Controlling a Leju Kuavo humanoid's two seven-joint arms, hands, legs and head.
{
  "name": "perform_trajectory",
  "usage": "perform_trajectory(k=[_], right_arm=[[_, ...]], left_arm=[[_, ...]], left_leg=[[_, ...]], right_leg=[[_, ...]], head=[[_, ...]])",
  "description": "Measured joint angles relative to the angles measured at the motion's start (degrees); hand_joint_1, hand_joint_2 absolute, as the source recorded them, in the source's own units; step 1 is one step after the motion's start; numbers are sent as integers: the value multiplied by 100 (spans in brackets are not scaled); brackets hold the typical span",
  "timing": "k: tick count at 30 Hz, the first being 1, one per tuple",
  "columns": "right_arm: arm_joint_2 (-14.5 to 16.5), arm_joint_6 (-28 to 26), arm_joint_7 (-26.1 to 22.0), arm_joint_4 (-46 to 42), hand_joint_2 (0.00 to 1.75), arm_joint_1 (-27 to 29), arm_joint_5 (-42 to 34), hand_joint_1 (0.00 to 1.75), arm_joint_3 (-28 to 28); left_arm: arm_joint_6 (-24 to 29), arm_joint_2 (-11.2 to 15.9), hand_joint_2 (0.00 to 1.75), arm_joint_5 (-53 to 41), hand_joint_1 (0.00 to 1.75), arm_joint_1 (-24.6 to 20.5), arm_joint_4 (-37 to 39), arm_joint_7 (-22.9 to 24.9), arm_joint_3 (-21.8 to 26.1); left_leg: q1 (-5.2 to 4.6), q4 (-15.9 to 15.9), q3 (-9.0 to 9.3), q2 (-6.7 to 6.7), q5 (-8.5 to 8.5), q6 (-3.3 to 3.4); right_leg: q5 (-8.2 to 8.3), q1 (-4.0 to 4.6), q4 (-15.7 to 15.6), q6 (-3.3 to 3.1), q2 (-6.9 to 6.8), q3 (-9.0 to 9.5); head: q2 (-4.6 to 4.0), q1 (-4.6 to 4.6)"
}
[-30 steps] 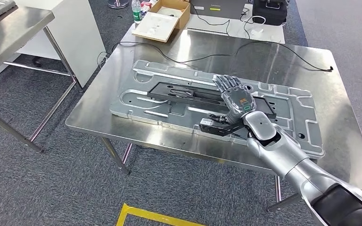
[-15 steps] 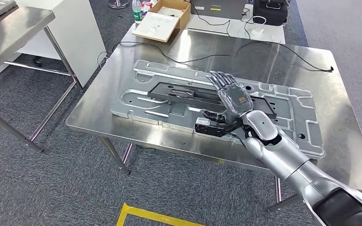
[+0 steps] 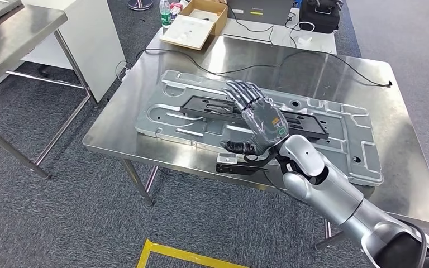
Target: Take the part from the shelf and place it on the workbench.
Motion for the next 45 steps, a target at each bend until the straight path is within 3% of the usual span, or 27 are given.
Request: perform_trajectory(k=[2, 4, 8, 9, 11, 13, 14, 15, 17, 19, 21, 23, 25, 27, 28, 29, 30, 32, 34, 35, 36, 38, 40, 42, 43, 44, 45], right_arm=[[-1, -23, 1, -90, 0, 24, 1, 0, 29], [-3, -49, 11, -184, 0, 73, -2, 0, 47], [-9, -137, 33, -376, 0, 304, -34, 0, 71], [-9, -151, 35, -419, 0, 354, -36, 0, 77], [-9, -165, 37, -484, 0, 432, -37, 0, 87], [-9, -170, 39, -520, 0, 505, -37, 0, 91], [-9, -172, 41, -531, 0, 540, -37, 0, 93], [-9, -173, 43, -543, 0, 570, -37, 0, 95], [-20, -181, 44, -587, 87, 616, -38, 0, 96], [-52, -206, 44, -659, 175, 669, -52, 0, 95], [-99, -239, 38, -738, 175, 744, -80, 0, 94], [-164, -269, 28, -807, 175, 841, -99, 0, 92], [-249, -297, 25, -868, 175, 947, -104, 0, 88], [-305, -314, 25, -908, 175, 1020, -104, 0, 85], [-318, -319, 25, -918, 175, 1048, -104, 0, 84], [-327, -322, 25, -925, 175, 1077, -104, 0, 83], [-338, -325, 25, -932, 175, 1105, -104, 0, 83], [-371, -329, 25, -967, 175, 1156, -104, 0, 77], [-440, -339, 23, -1037, 175, 1204, -104, 0, 48], [-483, -345, 21, -1074, 175, 1234, -106, 0, 22], [-522, -351, 17, -1102, 175, 1260, -111, 0, -4], [-571, -356, 6, -1143, 175, 1312, -131, 0, -46], [-604, -350, -10, -1190, 175, 1364, -161, 0, -74], [-654, -339, -25, -1240, 175, 1420, -197, 0, -117], [-682, -330, -33, -1257, 175, 1444, -211, 0, -142], [-703, -320, -38, -1269, 175, 1467, -220, 0, -164], [-719, -310, -45, -1278, 175, 1486, -225, 0, -181]], left_arm=[[0, -6, 0, -24, 0, -1, -1, 0, -1], [3, -10, 0, -51, 0, -4, -2, -5, -1], [19, -15, 0, -77, 0, -1, -2, -21, 0], [22, -17, 0, -78, 0, 0, -2, -23, 0], [28, -18, 0, -78, 0, -1, -2, -26, 0], [30, -19, 0, -79, 0, -2, -2, -26, 0], [31, -19, 0, -81, 0, -2, -2, -26, 0], [32, -19, 0, -85, 0, -3, -2, -25, 0], [42, -19, 0, -92, 0, -7, -2, -14, -1], [62, -19, 0, -93, 0, -19, -2, -2, -1], [79, -19, 0, -95, 0, -28, -2, 2, -1], [82, -21, 0, -98, 0, -28, -2, 1, 0], [80, -24, 0, -106, 0, -27, -2, 0, 0], [79, -25, 0, -113, 0, -23, -2, 0, 0], [78, -25, 0, -113, 0, -20, -2, 0, 0], [76, -25, 0, -113, 0, -19, -2, -1, 0], [73, -25, 0, -117, 0, -19, -2, -3, 0], [63, -26, 0, -127, 0, -23, -2, -8, 0], [51, -43, 0, -138, 0, -35, -4, -13, 0], [44, -51, 0, -143, 0, -42, -5, -17, 0], [39, -58, 0, -149, 0, -46, -7, -21, 0], [29, -59, 0, -167, 0, -42, -11, -26, 1], [24, -60, 0, -186, 0, -38, -15, -31, 2], [18, -59, 0, -196, 0, -43, -20, -39, 2], [13, -58, 0, -201, 0, -46, -22, -46, 2], [5, -58, 0, -207, 0, -47, -25, -53, 2], [-2, -58, 0, -215, 0, -47, -27, -61, 2]], left_leg=[[6, 81, -46, -5, -29, -43], [-5, 150, -94, -14, -50, -109], [-10, 213, -163, -27, -66, -242], [-4, 315, -209, -32, -172, -271], [15, 849, -417, -37, -605, -317], [22, 1548, -650, -36, -1010, -343], [22, 1730, -680, -36, -1061, -342], [21, 1693, -603, -36, -984, -329], [15, 1072, -164, -43, -658, -273], [-12, 312, 300, -51, -484, -216], [-42, 20, 425, -65, -458, -181], [-46, -12, 357, -89, -351, -117], [-36, -64, 247, -115, -183, -27], [-38, -83, 83, -144, -21, 25], [-45, -72, -13, -164, 50, 30], [-51, -55, -122, -192, 119, 28], [-55, -28, -230, -228, 183, 22], [-54, 40, -417, -320, 283, -2], [-49, 108, -548, -424, 363, -45], [-46, 127, -587, -483, 408, -77], [-39, 127, -616, -546, 457, -118], [-33, 106, -657, -658, 550, -198], [-37, 274, -762, -502, 319, -256], [-13, 832, -926, -218, -279, -321], [15, 1190, -995, -149, -516, -363], [45, 1499, -1032, -113, -613, -403], [75, 1688, -1012, -93, -553, -441]], right_leg=[[313, -32, -682, 11, -12, 376], [442, -11, -1176, -22, -12, 633], [466, 20, -1285, -198, -6, 610], [501, 10, -1307, -251, -10, 587], [576, 10, -1328, -337, -19, 511], [651, 33, -1324, -367, -20, 407], [690, 45, -1320, -367, -20, 355], [730, 55, -1314, -362, -19, 302], [812, 69, -1299, -341, -10, 208], [894, 84, -1293, -291, -12, 159], [980, 80, -1318, -217, -40, 161], [1021, 57, -1353, -140, -64, 157], [700, 45, -1164, -81, -54, 71], [83, 41, -561, -47, -37, -86], [-132, 43, -199, -37, -32, -147], [-205, 44, 77, -30, -28, -156], [-147, 47, 196, -30, -20, -86], [150, 55, -180, -63, 61, 353], [166, 60, -996, -148, 346, 955], [104, 71, -1306, -186, 458, 1155], [38, 83, -1479, -217, 505, 1252], [103, 86, -1572, -268, 364, 1250], [238, 54, -1651, -353, 185, 1179], [361, 46, -1685, -402, 3, 1062], [414, 48, -1679, -402, -89, 992], [466, 48, -1667, -387, -177, 915], [517, 46, -1646, -368, -264, 831]], head=[[0, 0], [0, -1], [0, -2], [0, -2], [0, -4], [0, -5], [0, -5], [0, -5], [0, -5], [0, -4], [-1, -9], [-2, -16], [-2, -15], [-2, -15], [-2, -15], [-2, -15], [-2, -16], [-2, -16], [0, -16], [-1, -16], [0, -16], [-1, -15], [-2, -19], [-2, -24], [-2, -25], [-2, -26], [-2, -26]])
